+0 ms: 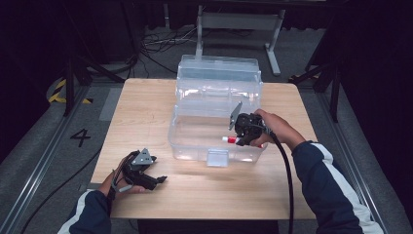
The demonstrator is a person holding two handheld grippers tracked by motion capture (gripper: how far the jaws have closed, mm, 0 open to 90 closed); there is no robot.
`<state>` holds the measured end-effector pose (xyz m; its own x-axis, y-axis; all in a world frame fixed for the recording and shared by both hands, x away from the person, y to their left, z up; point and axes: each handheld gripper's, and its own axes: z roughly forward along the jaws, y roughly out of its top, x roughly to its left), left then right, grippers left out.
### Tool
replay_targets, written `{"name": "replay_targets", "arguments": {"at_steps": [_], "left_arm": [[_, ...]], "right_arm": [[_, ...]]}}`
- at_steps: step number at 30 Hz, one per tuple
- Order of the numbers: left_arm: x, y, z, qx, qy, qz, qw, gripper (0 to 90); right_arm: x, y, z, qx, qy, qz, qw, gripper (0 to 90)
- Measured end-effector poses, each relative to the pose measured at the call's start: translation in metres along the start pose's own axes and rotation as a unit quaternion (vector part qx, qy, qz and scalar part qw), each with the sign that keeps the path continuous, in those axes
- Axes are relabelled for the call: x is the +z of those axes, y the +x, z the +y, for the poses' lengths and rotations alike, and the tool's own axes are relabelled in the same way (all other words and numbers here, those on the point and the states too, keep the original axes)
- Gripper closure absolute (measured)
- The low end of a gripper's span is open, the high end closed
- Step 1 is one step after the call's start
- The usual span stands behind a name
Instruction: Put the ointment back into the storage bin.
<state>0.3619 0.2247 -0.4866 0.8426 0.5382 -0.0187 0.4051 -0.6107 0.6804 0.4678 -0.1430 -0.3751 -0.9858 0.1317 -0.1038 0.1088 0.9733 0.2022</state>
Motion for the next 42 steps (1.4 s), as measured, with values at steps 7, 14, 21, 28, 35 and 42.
{"name": "replay_targets", "arguments": {"at_steps": [7,14,21,28,35,42], "left_arm": [[0.000,0.000,0.000,0.000,0.000,0.000,1.0000,14.6],[0.000,0.000,0.000,-0.002,-0.002,0.000,1.0000,14.6],[0.000,0.000,0.000,-0.002,-0.001,0.000,1.0000,14.6],[0.000,0.000,0.000,-0.002,-0.001,0.000,1.0000,14.6],[0.000,0.000,0.000,-0.002,-0.001,0.000,1.0000,14.6],[0.000,-0.001,0.003,-0.010,0.009,0.008,0.9999,14.9]], "right_arm": [[0.010,0.001,0.001,-0.004,0.015,0.003,0.9999,70.5],[0.020,0.001,0.007,-0.009,0.025,0.004,0.9996,70.5],[0.022,-0.001,0.006,-0.006,0.027,0.007,0.9996,70.4],[0.022,-0.002,0.004,0.002,0.021,0.003,0.9998,66.8],[0.018,-0.003,-0.001,0.012,0.015,-0.007,0.9998,62.6],[-0.005,-0.003,-0.027,0.053,-0.076,-0.039,0.9949,60.5]]}}
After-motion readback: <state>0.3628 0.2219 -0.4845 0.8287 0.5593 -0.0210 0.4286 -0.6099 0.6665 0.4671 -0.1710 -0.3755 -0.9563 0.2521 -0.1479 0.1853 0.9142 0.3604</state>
